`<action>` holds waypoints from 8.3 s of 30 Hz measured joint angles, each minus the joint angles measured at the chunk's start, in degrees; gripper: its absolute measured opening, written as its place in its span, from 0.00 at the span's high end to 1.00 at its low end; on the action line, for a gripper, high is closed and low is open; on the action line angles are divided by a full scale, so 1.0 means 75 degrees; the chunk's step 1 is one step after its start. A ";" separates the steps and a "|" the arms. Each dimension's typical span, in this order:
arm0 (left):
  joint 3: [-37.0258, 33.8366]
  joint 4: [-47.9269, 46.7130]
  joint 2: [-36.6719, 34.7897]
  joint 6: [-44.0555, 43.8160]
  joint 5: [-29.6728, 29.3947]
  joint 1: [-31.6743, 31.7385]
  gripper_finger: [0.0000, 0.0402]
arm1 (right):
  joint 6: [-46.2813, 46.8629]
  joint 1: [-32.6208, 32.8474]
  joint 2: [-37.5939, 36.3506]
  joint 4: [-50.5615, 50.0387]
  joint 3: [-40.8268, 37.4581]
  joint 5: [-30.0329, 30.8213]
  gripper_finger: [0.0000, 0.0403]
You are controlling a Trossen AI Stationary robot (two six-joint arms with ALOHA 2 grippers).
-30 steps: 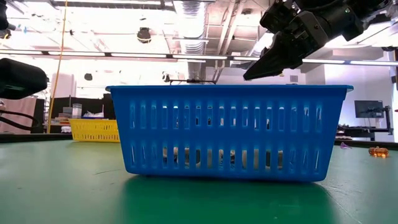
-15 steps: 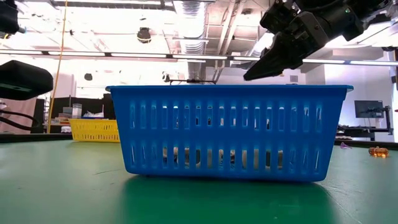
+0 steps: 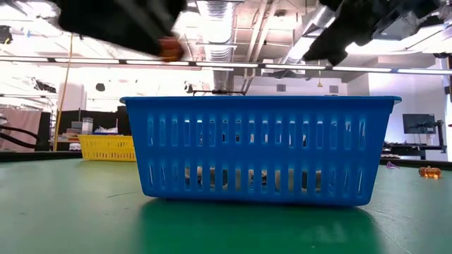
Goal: Sort Halloween decoration
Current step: Put the orange pumpkin toy into the orange basket, then put the purple witch hat toy into the yellow basket, then put the orange pumpkin toy into the orange basket
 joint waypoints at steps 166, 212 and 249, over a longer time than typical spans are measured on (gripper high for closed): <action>-0.4499 0.0180 -0.7635 0.0056 0.0128 0.6266 0.61 | 0.3653 -0.5154 0.5459 -0.0121 0.1296 0.2788 0.89; -0.4489 -0.0020 -0.8372 0.0283 0.0022 0.6263 0.61 | 0.1370 -0.2835 1.2293 0.1805 1.2018 0.0143 0.78; -0.4493 -0.0278 -0.8623 -0.0264 0.0299 0.6264 0.61 | 0.1931 -0.2911 0.4494 -0.9298 0.5723 -0.0246 0.52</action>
